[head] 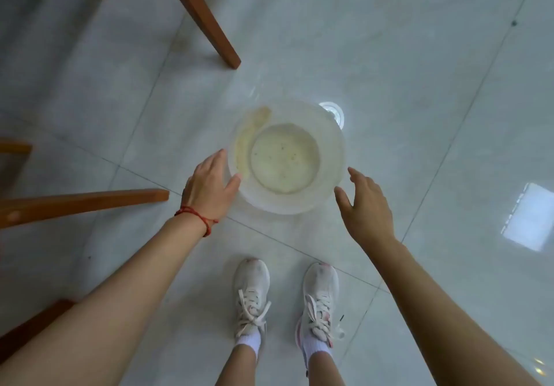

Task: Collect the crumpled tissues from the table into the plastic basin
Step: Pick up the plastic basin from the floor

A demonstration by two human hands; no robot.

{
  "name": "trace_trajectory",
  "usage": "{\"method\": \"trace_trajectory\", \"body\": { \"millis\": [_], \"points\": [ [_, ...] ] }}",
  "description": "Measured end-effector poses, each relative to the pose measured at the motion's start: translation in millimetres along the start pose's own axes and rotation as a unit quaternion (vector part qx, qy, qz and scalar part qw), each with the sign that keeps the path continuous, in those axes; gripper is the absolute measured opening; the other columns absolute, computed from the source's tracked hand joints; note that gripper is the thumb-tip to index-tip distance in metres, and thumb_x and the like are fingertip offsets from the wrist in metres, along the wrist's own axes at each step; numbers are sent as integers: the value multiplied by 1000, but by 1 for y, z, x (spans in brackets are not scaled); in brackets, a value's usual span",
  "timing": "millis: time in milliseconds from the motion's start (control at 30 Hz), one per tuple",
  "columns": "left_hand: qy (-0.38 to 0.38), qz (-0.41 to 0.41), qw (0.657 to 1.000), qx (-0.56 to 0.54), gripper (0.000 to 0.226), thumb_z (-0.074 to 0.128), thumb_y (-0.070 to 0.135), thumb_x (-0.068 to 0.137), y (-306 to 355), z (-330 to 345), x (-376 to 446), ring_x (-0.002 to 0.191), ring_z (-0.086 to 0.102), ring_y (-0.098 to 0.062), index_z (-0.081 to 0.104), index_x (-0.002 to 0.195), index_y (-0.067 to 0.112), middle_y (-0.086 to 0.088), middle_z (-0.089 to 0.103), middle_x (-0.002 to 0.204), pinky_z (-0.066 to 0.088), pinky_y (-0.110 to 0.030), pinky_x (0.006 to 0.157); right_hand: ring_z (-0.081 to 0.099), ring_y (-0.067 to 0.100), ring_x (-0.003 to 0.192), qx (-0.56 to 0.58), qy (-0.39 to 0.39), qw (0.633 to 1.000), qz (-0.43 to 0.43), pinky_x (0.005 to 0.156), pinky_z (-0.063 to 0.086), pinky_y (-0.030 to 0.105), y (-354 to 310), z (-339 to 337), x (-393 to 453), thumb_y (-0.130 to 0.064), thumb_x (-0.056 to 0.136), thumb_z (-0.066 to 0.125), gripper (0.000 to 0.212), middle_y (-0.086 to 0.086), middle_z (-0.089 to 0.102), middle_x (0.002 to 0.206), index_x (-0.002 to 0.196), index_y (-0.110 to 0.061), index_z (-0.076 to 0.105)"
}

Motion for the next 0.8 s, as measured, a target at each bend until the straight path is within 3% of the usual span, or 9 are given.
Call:
{"method": "trace_trajectory", "body": {
  "millis": [133,233,367,500,600,800],
  "points": [
    [-2,-41,999,-15,61,50,21,89,-5,21,22,131,35,-34,23,140,2,-21,34,145,30,-38,105,47,24,121,64,2,997,53,97,42,46,9,24,22,-37,92,44,51,5,50,133,137,-18,30],
    [19,-65,997,-31,54,50,14,88,-6,35,30,118,45,-40,28,135,1,-25,44,135,38,-42,94,56,24,110,105,20,993,49,91,47,49,13,36,32,-32,92,44,47,5,56,126,135,-17,34],
    [38,-101,992,-66,40,50,7,85,-12,40,44,105,52,-42,44,123,-1,-25,57,117,42,-41,89,60,22,96,140,24,989,42,87,48,44,17,38,41,-20,93,43,50,7,58,123,139,-11,27],
    [69,-118,986,-96,32,48,-2,81,-15,36,50,91,57,-37,56,111,0,-20,62,99,45,-33,83,56,14,79,170,38,984,48,74,48,31,17,37,48,-11,89,45,37,5,65,102,127,-12,46],
    [71,-121,984,-113,38,51,0,81,-13,32,43,98,58,-37,56,117,4,-20,64,110,45,-33,85,56,14,75,187,53,979,52,65,43,26,16,33,47,-11,89,45,35,1,61,92,124,-14,49],
    [88,-131,976,-153,43,53,-1,81,0,16,5,101,60,-35,52,124,4,-19,62,117,44,-33,88,57,14,73,194,61,978,43,57,41,14,10,11,21,-12,89,47,36,2,61,93,125,-16,50]
  ]
}}
Point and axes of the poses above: each hand's wrist, its own x-axis towards the middle knuckle, its own z-axis out of the palm, y = z × x, the point moved 2 cm from there along x, towards the middle knuckle
